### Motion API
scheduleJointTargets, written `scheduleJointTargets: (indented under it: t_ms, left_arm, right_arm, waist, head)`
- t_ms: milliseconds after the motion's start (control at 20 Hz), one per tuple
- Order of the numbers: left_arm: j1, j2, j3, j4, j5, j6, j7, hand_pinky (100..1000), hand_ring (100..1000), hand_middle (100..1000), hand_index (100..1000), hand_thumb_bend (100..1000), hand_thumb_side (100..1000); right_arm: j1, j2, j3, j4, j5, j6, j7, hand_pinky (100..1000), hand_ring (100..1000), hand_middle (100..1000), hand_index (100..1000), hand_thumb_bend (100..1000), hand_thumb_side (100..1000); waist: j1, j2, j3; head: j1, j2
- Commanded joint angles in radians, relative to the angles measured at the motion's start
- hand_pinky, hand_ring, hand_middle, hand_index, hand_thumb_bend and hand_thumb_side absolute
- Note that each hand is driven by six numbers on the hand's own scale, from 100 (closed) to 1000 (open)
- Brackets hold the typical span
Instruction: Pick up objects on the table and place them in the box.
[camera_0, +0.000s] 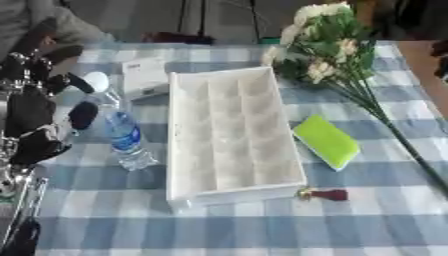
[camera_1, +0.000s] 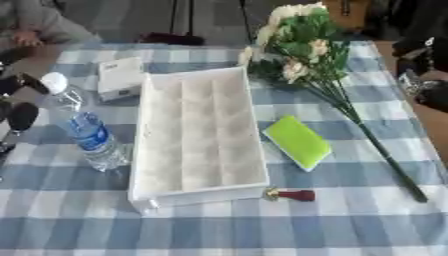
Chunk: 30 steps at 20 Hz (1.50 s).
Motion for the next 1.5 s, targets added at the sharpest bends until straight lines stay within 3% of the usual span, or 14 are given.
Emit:
scheduleJointTargets:
  t_ms: [50,500,550,600,850,900,950,1100,1350,1500]
  left_arm:
    - [-0.007,0.020,-0.002,-0.021,0.007,-0.001,-0.006,487,810,943,934,711,294]
    - [-0.007,0.019,-0.006,-0.021,0.012,0.000,-0.011,485,808,943,934,706,299]
    - [-0.007,0.018,-0.007,-0.021,0.012,0.000,-0.011,485,807,943,934,712,296]
    - [-0.007,0.018,-0.007,-0.021,0.013,0.001,-0.012,485,807,943,934,707,299]
    - [-0.007,0.017,-0.008,-0.021,0.013,0.001,-0.013,485,806,943,934,707,298]
    - [-0.007,0.017,-0.008,-0.021,0.013,0.001,-0.013,485,805,944,934,706,299]
    - [-0.007,0.017,-0.008,-0.021,0.013,0.002,-0.013,485,805,944,934,706,299]
    - [-0.007,0.016,-0.009,-0.021,0.013,0.004,-0.015,484,804,944,934,705,299]
    - [-0.008,0.016,-0.010,-0.021,0.015,0.004,-0.015,484,803,944,934,701,302]
    - [-0.008,0.016,-0.011,-0.021,0.016,0.004,-0.016,484,802,944,935,696,308]
  right_arm:
    - [-0.040,-0.005,0.009,0.072,0.057,-0.010,0.005,600,620,734,824,100,592]
    - [-0.123,0.029,0.037,0.250,0.160,-0.033,0.016,600,621,737,828,100,640]
    - [-0.130,0.032,0.038,0.265,0.169,-0.036,0.013,599,619,736,828,100,595]
    - [-0.136,0.036,0.038,0.282,0.175,-0.037,0.012,598,618,736,827,100,656]
    - [-0.149,0.044,0.039,0.316,0.194,-0.048,0.005,600,623,738,829,100,673]
    - [-0.150,0.045,0.046,0.312,0.204,-0.054,0.007,602,628,740,832,166,667]
    - [-0.151,0.047,0.051,0.308,0.217,-0.060,0.010,602,628,740,832,166,667]
    - [-0.156,0.052,0.060,0.294,0.249,-0.071,0.017,602,631,741,834,282,667]
    - [-0.162,0.059,0.067,0.284,0.285,-0.073,0.021,601,632,741,834,300,674]
    - [-0.166,0.067,0.075,0.284,0.304,-0.076,0.023,596,630,738,834,376,687]
  waist:
    - [-0.002,-0.018,0.002]
    - [0.003,-0.020,0.007]
    - [0.004,-0.020,0.007]
    - [0.004,-0.020,0.007]
    - [0.006,-0.021,0.008]
    - [0.005,-0.021,0.009]
    - [0.005,-0.021,0.009]
    - [0.004,-0.022,0.010]
    - [0.005,-0.023,0.010]
    - [0.006,-0.023,0.010]
  head:
    - [-0.008,0.004]
    - [-0.014,0.004]
    - [-0.015,0.004]
    - [-0.016,0.004]
    - [-0.016,0.004]
    - [-0.016,0.004]
    - [-0.016,0.004]
    - [-0.017,0.004]
    - [-0.017,0.004]
    - [-0.016,0.004]
